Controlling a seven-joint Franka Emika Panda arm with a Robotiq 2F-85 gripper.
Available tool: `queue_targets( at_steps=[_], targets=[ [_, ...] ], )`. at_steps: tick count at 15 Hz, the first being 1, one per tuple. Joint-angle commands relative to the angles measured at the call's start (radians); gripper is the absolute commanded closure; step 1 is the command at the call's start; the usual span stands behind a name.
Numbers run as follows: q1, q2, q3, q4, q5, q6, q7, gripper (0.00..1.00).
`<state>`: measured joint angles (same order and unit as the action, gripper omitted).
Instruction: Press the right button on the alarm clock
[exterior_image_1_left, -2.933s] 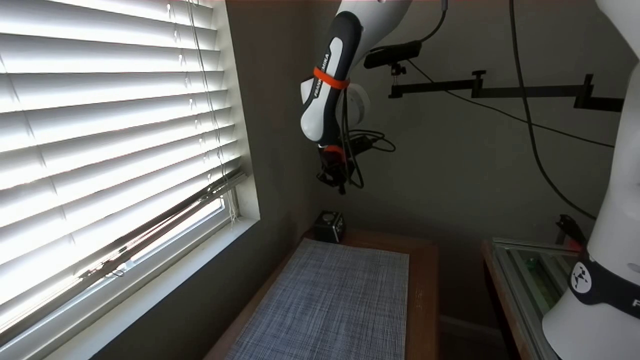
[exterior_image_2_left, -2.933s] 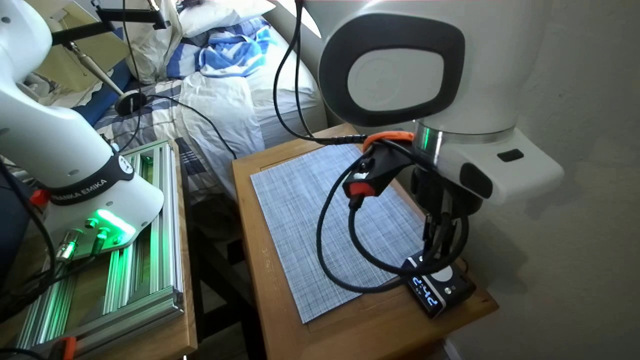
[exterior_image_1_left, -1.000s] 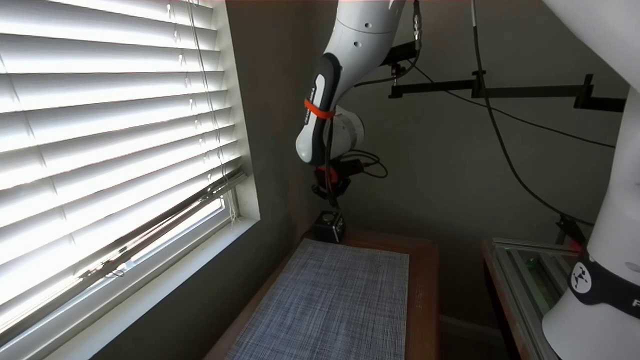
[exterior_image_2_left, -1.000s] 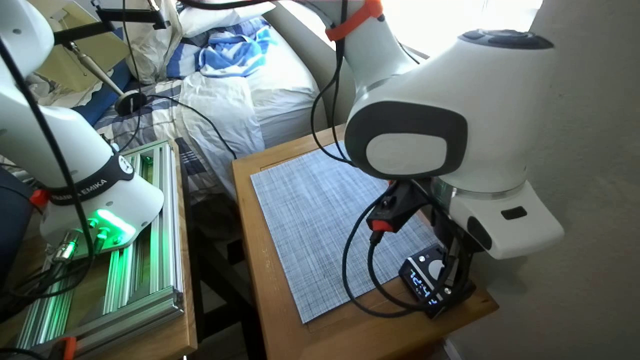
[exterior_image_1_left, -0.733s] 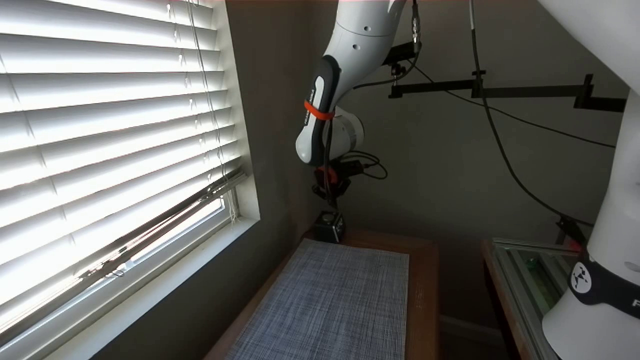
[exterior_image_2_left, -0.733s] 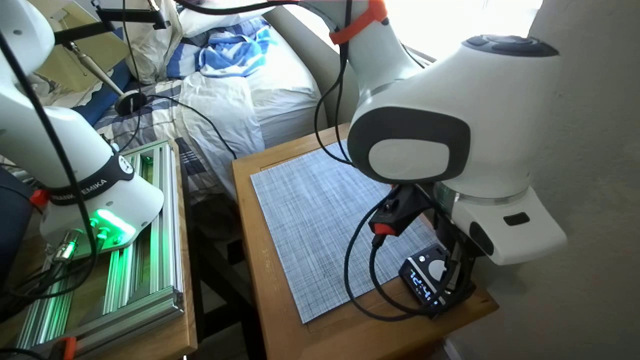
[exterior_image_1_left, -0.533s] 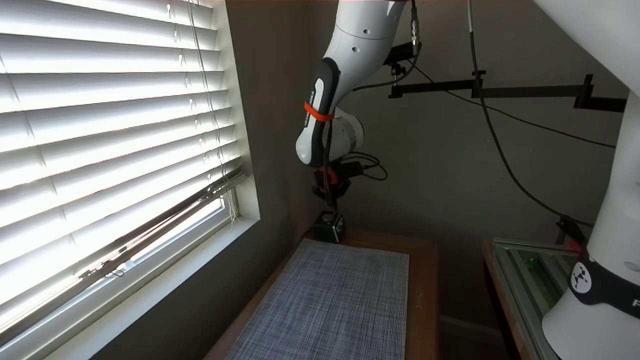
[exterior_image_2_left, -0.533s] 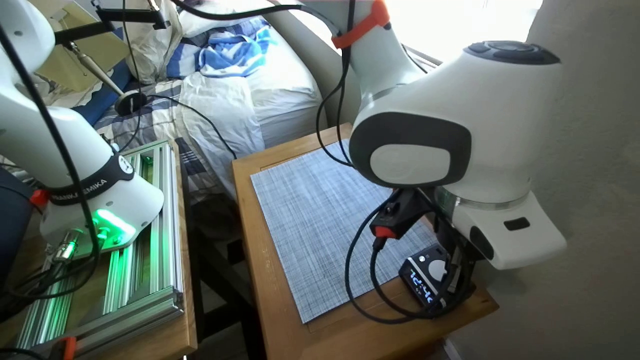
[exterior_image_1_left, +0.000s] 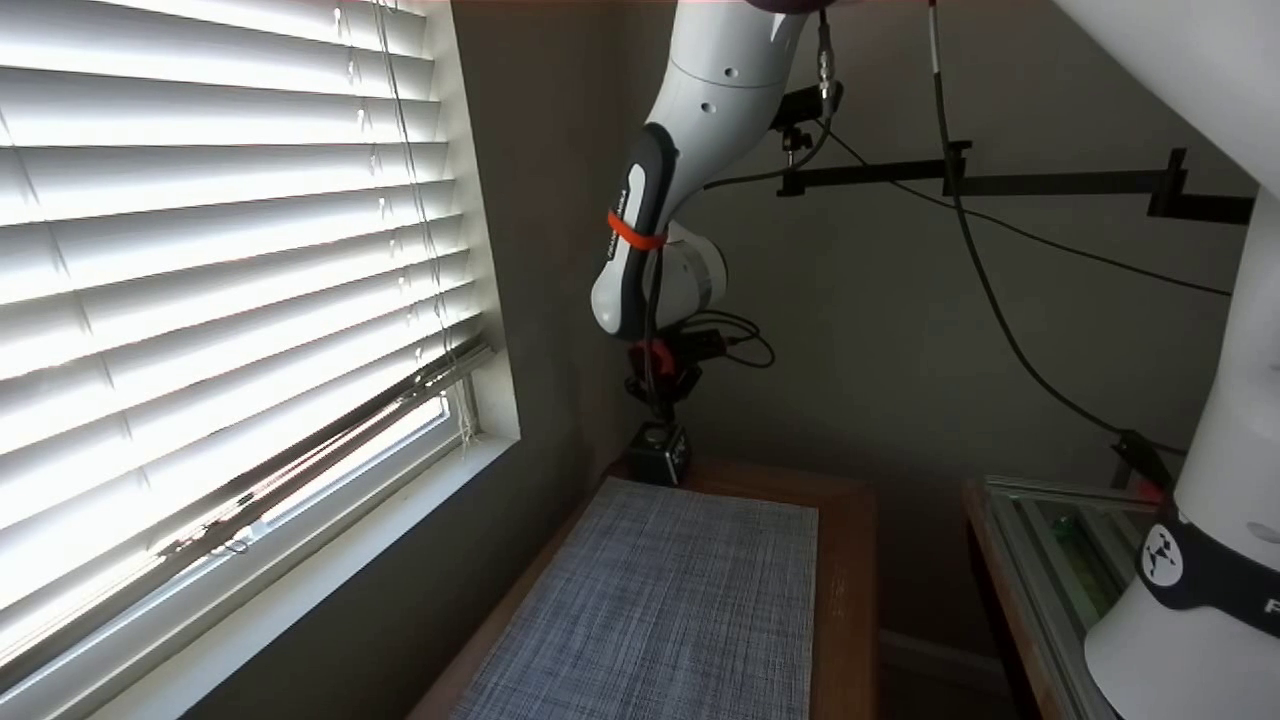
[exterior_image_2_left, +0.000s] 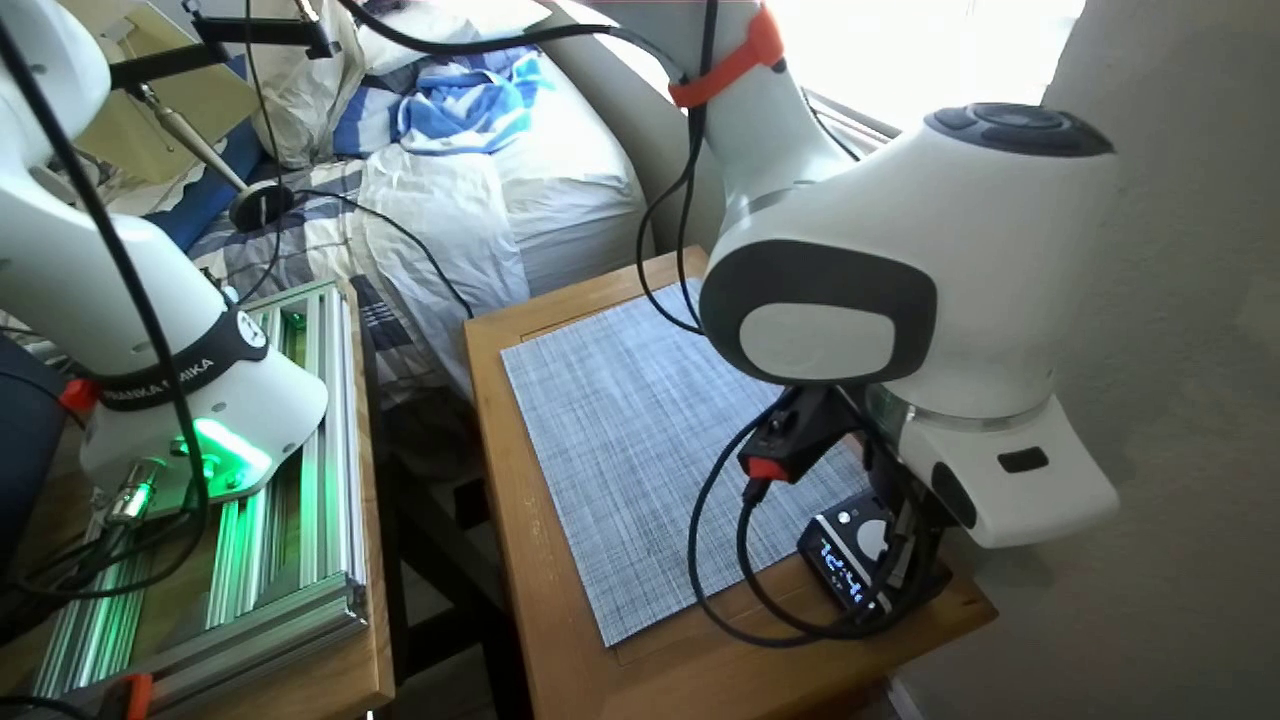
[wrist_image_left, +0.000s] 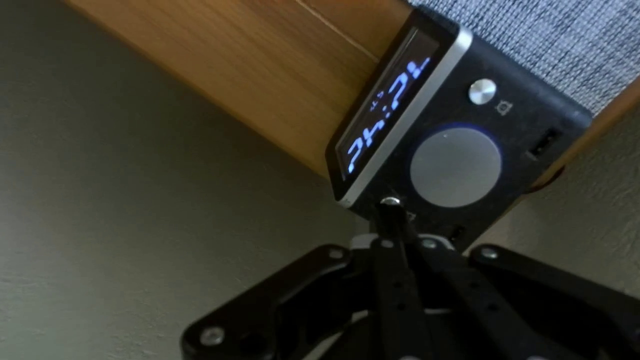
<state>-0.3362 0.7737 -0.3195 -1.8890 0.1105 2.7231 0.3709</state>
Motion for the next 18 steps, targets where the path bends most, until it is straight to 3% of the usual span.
queue_targets(
  at_steps=[1, 18],
  targets=[
    [-0.023, 0.027, 0.019, 0.035, 0.044, 0.007, -0.034, 1.00],
    [-0.032, 0.038, 0.023, 0.042, 0.063, 0.013, -0.032, 1.00]
  ],
)
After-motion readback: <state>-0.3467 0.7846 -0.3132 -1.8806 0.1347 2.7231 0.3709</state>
